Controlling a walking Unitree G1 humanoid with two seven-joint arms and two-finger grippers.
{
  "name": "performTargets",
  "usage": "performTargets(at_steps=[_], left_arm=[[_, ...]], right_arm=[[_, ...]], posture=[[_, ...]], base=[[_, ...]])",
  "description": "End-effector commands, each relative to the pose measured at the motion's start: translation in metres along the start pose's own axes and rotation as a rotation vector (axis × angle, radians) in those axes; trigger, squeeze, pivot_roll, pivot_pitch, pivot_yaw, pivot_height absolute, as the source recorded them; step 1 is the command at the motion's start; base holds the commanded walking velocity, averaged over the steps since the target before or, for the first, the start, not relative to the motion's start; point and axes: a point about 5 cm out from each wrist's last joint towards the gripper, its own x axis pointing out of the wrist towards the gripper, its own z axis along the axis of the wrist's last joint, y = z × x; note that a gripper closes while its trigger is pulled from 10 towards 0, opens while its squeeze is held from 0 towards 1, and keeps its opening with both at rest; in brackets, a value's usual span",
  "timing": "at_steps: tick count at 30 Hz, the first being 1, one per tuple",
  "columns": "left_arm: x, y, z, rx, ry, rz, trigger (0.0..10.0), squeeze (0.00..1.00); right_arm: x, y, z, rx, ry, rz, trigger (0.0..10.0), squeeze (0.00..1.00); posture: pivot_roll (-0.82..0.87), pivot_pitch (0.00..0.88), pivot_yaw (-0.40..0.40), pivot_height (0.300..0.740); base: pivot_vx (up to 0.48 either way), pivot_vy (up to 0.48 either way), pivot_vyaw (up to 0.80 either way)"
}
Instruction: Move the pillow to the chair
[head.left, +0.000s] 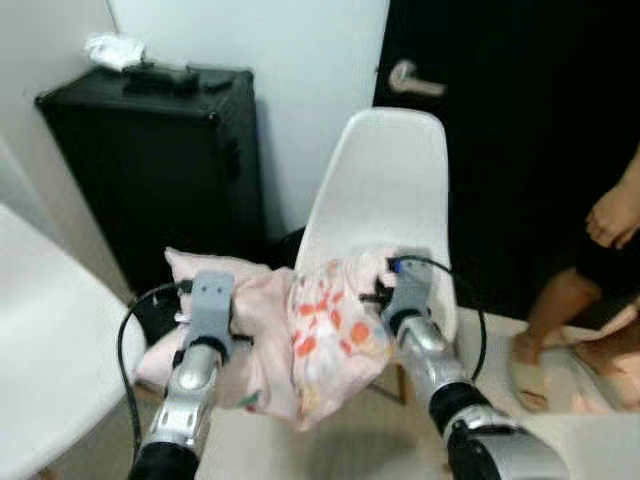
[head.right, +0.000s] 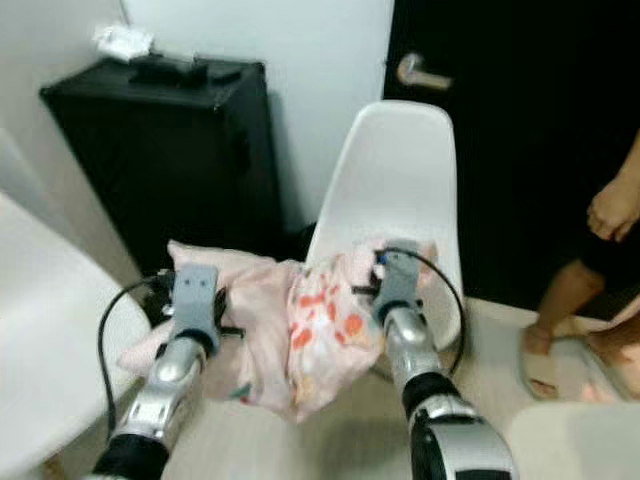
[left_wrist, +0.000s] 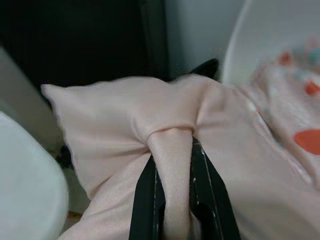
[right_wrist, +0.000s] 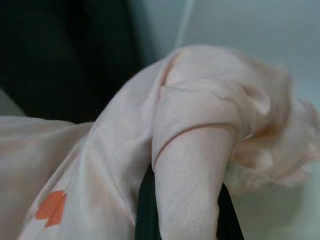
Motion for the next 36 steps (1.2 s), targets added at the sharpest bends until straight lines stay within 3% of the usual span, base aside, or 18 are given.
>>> performTargets(at_steps=[1,6,19,24,31,36], left_arm=[[0.0034,-0.0081,0.0158,-0.001,-0.076,-0.031,10.0,0.02],[0.0030,-0.0078,0.0153,0.003,-0.077,-0.030,10.0,0.02],[0.0025,-0.0102,0.0134,0.003,-0.073,-0.042,10.0,0.02],[0.0029,-0.0102,0.0141,0.002,-0.073,-0.040,10.0,0.01],[0.0032,-0.0098,0.0144,0.000,-0.073,-0.035,10.0,0.01],[0.0042,-0.0110,0.0131,0.008,-0.058,-0.048,10.0,0.00]], right_arm=[[-0.0006,0.0048,-0.0007,-0.017,-0.010,0.036,10.0,0.00],[-0.0007,0.0056,-0.0012,-0.022,-0.008,0.039,10.0,0.00],[-0.0015,0.0036,-0.0036,-0.009,0.002,0.029,10.0,0.00],[-0.0011,0.0034,-0.0038,-0.007,0.010,0.028,10.0,0.00],[-0.0007,0.0027,-0.0032,-0.003,0.008,0.021,10.0,0.00],[-0.0006,0.0026,-0.0027,-0.001,0.007,0.019,10.0,0.00]], posture=[[0.04,0.000,-0.010,0.740],[0.04,0.000,-0.013,0.740],[0.04,0.000,-0.011,0.740],[0.04,0.000,-0.014,0.740],[0.04,0.000,-0.013,0.740],[0.04,0.000,-0.008,0.740]], base=[[0.360,0.000,-0.80],[0.360,0.000,-0.80],[0.359,0.000,0.00],[0.356,0.000,-0.80],[0.348,0.000,0.00],[0.053,0.000,0.00]])
